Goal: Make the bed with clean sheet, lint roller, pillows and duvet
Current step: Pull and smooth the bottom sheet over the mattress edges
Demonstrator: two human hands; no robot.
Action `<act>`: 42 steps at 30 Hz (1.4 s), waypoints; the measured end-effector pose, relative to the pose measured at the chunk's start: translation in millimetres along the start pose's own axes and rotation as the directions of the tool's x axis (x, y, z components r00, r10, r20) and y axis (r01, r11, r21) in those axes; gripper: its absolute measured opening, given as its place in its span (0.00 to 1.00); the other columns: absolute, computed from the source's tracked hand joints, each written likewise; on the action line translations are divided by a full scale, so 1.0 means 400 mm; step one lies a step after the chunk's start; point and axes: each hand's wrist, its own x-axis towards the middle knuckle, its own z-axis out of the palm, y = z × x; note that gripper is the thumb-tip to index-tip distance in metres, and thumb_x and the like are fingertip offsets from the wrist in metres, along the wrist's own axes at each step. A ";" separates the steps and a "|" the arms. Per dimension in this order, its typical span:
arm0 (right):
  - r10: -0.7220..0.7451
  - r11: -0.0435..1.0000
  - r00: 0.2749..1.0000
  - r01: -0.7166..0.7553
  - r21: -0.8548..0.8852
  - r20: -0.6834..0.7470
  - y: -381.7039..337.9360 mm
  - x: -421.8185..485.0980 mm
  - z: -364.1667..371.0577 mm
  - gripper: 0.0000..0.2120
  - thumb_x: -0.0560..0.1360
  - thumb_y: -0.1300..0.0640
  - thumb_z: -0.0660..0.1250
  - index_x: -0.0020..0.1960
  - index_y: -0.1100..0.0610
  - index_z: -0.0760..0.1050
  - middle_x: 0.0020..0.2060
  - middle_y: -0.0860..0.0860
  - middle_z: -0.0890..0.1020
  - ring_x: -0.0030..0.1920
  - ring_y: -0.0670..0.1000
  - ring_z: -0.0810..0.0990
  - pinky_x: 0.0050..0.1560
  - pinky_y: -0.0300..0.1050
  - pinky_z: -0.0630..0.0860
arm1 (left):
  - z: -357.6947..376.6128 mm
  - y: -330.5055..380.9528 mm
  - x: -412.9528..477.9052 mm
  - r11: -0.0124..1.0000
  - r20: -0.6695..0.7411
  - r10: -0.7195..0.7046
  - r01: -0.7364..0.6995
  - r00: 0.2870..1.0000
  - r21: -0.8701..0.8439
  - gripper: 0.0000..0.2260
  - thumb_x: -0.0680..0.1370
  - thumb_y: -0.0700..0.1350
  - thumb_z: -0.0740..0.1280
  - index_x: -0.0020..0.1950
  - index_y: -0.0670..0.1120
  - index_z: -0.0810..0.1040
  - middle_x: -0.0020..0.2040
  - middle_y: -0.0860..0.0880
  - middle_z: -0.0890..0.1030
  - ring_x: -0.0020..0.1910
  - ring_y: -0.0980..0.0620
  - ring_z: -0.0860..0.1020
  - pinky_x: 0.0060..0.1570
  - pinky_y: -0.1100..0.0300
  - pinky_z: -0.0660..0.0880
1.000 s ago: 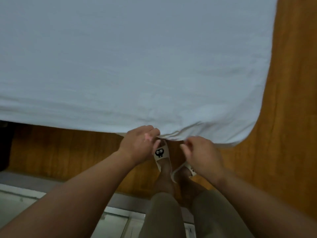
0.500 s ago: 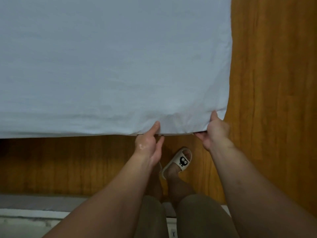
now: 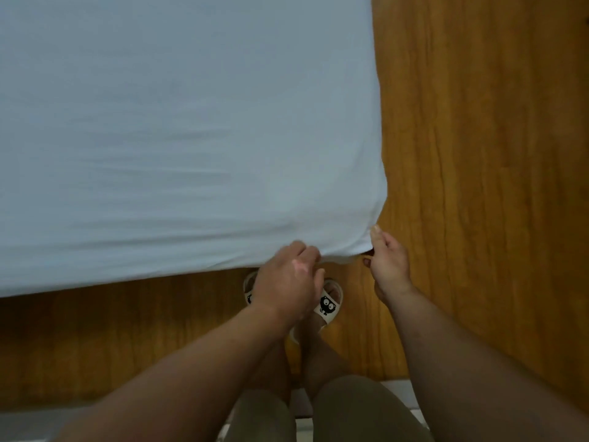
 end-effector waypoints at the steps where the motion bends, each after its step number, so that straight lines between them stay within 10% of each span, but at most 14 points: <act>1: 0.105 0.983 0.994 -0.097 0.153 -0.040 -0.016 -0.001 -0.005 0.15 0.83 0.45 0.59 0.47 0.51 0.79 0.45 0.50 0.83 0.50 0.54 0.80 0.42 0.49 0.75 | -0.026 -0.003 0.028 0.979 -0.087 0.189 -0.181 0.978 0.091 0.13 0.75 0.50 0.69 0.58 0.48 0.79 0.54 0.47 0.78 0.52 0.47 0.77 0.51 0.53 0.73; 4: 0.482 0.848 0.876 -0.465 0.256 -0.003 -0.038 0.016 -0.026 0.27 0.82 0.36 0.54 0.72 0.51 0.68 0.67 0.55 0.74 0.64 0.63 0.76 0.45 0.60 0.80 | -0.081 -0.025 0.155 0.783 0.076 0.440 -0.424 0.895 0.455 0.36 0.73 0.61 0.69 0.78 0.51 0.62 0.78 0.40 0.61 0.76 0.38 0.59 0.70 0.39 0.58; 8: 0.580 0.618 0.666 -0.735 0.279 0.470 -0.066 0.057 0.027 0.31 0.77 0.31 0.61 0.68 0.53 0.75 0.65 0.61 0.79 0.62 0.68 0.79 0.57 0.74 0.75 | -0.089 -0.027 0.274 0.547 0.370 0.475 -0.597 0.798 0.586 0.43 0.74 0.74 0.52 0.80 0.56 0.36 0.80 0.43 0.34 0.78 0.38 0.32 0.70 0.29 0.39; 11: 0.545 0.731 0.774 -0.627 0.271 0.321 -0.076 0.108 0.081 0.19 0.81 0.47 0.60 0.59 0.58 0.81 0.50 0.59 0.86 0.50 0.63 0.85 0.52 0.65 0.81 | -0.064 -0.027 0.287 0.493 0.400 0.466 -0.606 0.790 0.623 0.43 0.73 0.77 0.47 0.80 0.58 0.35 0.80 0.43 0.33 0.77 0.34 0.32 0.68 0.26 0.40; 13: 0.451 0.892 0.890 -0.447 -0.070 0.058 -0.058 0.139 0.087 0.18 0.82 0.49 0.57 0.51 0.60 0.81 0.44 0.56 0.85 0.42 0.57 0.83 0.40 0.48 0.80 | -0.047 -0.007 0.287 0.467 0.432 0.424 -0.600 0.796 0.649 0.42 0.73 0.77 0.44 0.78 0.58 0.32 0.78 0.43 0.29 0.74 0.31 0.28 0.66 0.23 0.40; 16: 0.089 0.784 0.996 -0.063 -0.617 0.011 -0.004 0.175 0.062 0.17 0.83 0.49 0.56 0.45 0.56 0.79 0.40 0.51 0.80 0.40 0.52 0.79 0.32 0.40 0.68 | -0.032 0.029 0.293 0.458 0.463 0.400 -0.610 0.791 0.647 0.41 0.73 0.77 0.42 0.77 0.59 0.29 0.76 0.44 0.25 0.71 0.27 0.25 0.61 0.19 0.39; 24: 0.304 0.871 0.918 -0.377 -0.316 -0.256 0.060 0.301 0.094 0.21 0.84 0.50 0.57 0.58 0.68 0.79 0.57 0.64 0.81 0.59 0.63 0.79 0.55 0.49 0.73 | 0.026 0.089 0.326 0.408 0.540 0.318 -0.626 0.779 0.664 0.29 0.80 0.58 0.40 0.80 0.55 0.37 0.78 0.44 0.29 0.69 0.27 0.23 0.55 0.15 0.37; 30: 0.455 0.848 0.889 -0.453 -0.273 -0.062 0.010 0.274 -0.013 0.23 0.82 0.42 0.57 0.48 0.61 0.79 0.47 0.62 0.84 0.42 0.59 0.84 0.41 0.54 0.84 | -0.002 0.099 0.315 0.437 0.537 0.294 -0.611 0.791 0.661 0.32 0.80 0.62 0.45 0.81 0.54 0.40 0.79 0.43 0.32 0.71 0.27 0.26 0.56 0.15 0.37; 35: 0.268 0.718 0.958 -0.126 -0.684 0.104 -0.144 0.106 -0.212 0.25 0.81 0.36 0.57 0.62 0.56 0.75 0.56 0.52 0.79 0.59 0.56 0.79 0.55 0.46 0.73 | -0.074 0.177 0.291 0.598 0.570 0.188 -0.554 0.800 0.579 0.34 0.79 0.68 0.50 0.81 0.55 0.44 0.81 0.45 0.37 0.74 0.30 0.30 0.61 0.19 0.37; 42: 0.133 0.640 0.958 0.114 -0.760 0.256 -0.370 -0.092 -0.533 0.12 0.78 0.43 0.66 0.54 0.50 0.78 0.45 0.44 0.81 0.50 0.48 0.79 0.46 0.42 0.68 | -0.309 0.304 0.305 0.913 0.604 0.003 -0.248 0.797 0.323 0.30 0.78 0.62 0.63 0.76 0.51 0.63 0.74 0.46 0.69 0.71 0.44 0.67 0.68 0.47 0.68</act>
